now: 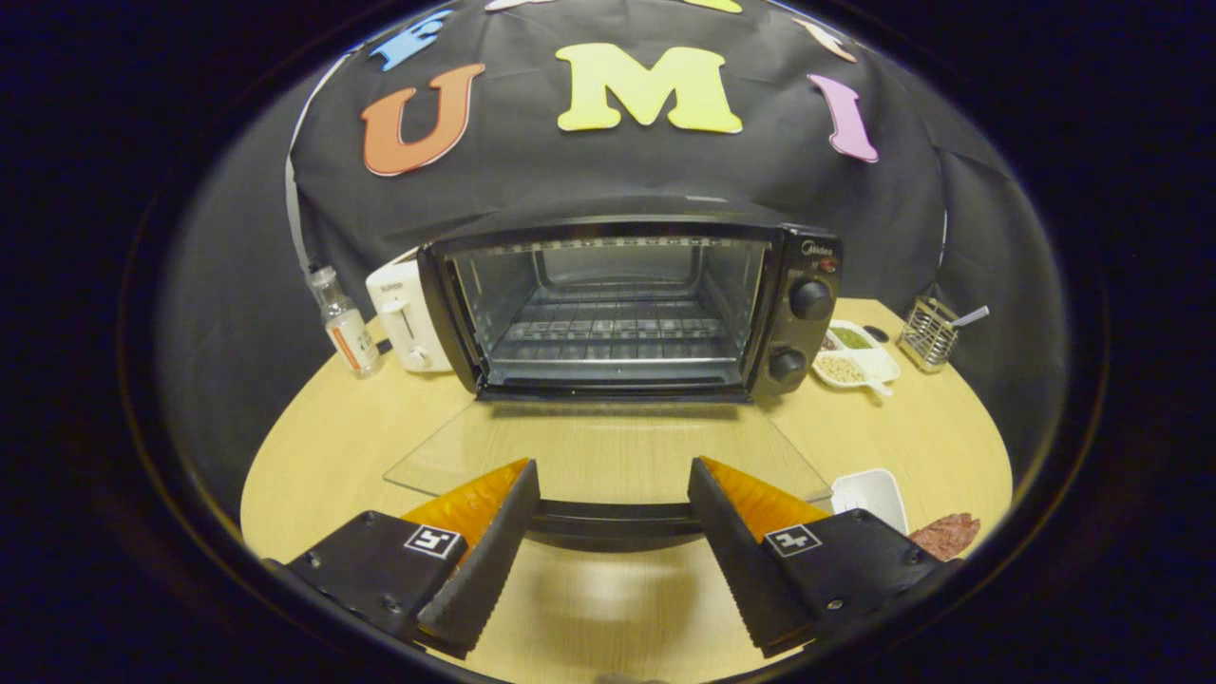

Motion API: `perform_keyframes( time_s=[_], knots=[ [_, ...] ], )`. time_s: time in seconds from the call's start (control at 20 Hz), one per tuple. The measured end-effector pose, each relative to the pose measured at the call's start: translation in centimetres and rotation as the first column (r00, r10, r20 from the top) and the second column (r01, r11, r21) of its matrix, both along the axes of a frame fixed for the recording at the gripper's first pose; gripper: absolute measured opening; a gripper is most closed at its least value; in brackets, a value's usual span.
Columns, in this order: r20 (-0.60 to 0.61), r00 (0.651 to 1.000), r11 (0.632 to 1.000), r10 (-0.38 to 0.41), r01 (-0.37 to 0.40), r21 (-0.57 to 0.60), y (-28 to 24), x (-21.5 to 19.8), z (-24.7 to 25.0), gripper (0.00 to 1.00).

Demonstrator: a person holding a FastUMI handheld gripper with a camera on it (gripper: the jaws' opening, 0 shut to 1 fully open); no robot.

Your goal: Open the toaster oven, put the food inside, and close the toaster oven door.

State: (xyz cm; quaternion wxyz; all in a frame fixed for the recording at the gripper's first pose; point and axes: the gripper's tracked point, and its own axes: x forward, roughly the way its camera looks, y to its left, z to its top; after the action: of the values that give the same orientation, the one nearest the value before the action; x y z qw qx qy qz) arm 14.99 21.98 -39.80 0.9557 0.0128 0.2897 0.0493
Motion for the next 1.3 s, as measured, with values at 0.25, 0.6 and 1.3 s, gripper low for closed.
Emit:
perform_keyframes(
  time_s=[0.25, 0.6, 1.3],
  knots=[
    [-0.063, 0.998, 0.999, 0.017, -0.020, -0.037, 0.0, -0.4, -3.7, 1.00],
    [-0.038, 0.998, 0.998, 0.043, -0.045, -0.044, -0.1, -0.3, -3.9, 1.00],
    [-0.014, 0.981, 0.979, 0.192, -0.192, -0.061, -11.2, -0.4, 2.2, 1.00]
  ],
)
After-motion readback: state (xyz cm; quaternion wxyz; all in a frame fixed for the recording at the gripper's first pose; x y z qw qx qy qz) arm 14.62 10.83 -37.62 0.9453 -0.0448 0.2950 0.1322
